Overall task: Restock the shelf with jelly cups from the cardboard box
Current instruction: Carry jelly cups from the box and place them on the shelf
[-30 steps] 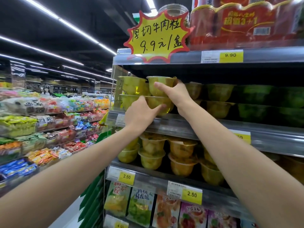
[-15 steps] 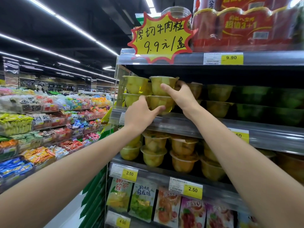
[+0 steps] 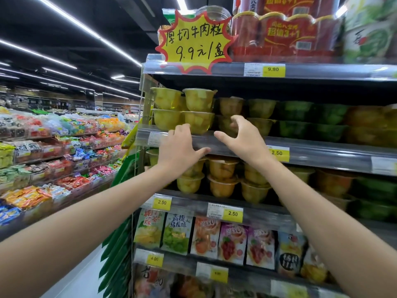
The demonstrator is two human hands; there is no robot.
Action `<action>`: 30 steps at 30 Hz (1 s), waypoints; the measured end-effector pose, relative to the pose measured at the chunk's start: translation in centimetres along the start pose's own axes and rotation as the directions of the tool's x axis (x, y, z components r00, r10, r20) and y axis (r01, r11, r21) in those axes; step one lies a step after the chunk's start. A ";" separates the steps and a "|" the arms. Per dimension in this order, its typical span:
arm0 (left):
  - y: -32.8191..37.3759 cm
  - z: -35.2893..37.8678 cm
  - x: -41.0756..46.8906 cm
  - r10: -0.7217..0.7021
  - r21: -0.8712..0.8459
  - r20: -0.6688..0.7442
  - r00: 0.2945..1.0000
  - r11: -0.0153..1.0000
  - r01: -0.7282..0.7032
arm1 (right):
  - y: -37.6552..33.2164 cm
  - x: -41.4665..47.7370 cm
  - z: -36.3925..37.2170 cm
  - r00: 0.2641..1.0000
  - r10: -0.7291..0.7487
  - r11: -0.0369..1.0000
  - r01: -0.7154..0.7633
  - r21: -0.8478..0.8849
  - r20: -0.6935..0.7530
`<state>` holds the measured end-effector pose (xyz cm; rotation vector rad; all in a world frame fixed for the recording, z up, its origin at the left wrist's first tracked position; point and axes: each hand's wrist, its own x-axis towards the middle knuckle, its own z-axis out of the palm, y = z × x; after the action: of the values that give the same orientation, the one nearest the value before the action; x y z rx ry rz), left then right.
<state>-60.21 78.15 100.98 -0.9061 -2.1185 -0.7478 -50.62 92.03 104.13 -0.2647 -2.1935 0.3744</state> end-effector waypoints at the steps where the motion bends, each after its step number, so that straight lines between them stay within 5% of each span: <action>1: 0.2 0.2 -0.6 0.019 0.034 0.018 1.000 0.999 -0.020 | 0.3 -0.9 -0.2 1.000 -0.029 0.998 0.030 -0.056 0.011; 6: 1.2 1.0 -4.4 0.086 0.141 0.109 0.990 0.985 -0.101 | 1.5 -6.4 -0.8 0.981 -0.116 0.968 0.147 -0.203 0.155; 16: 3.5 0.5 -17.6 0.092 0.134 0.355 0.930 0.980 -0.148 | 3.9 -20.0 -0.9 0.877 0.022 0.945 0.139 -0.297 0.480; 30: 5.4 -2.9 -43.4 -0.137 0.214 0.728 0.672 0.976 -0.033 | 2.6 -41.9 1.9 0.511 0.003 0.944 0.281 -0.171 0.859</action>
<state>-32.92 63.18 70.16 -1.1624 -2.8773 -0.1400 -26.91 80.78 71.35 -0.0325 -3.2610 0.0545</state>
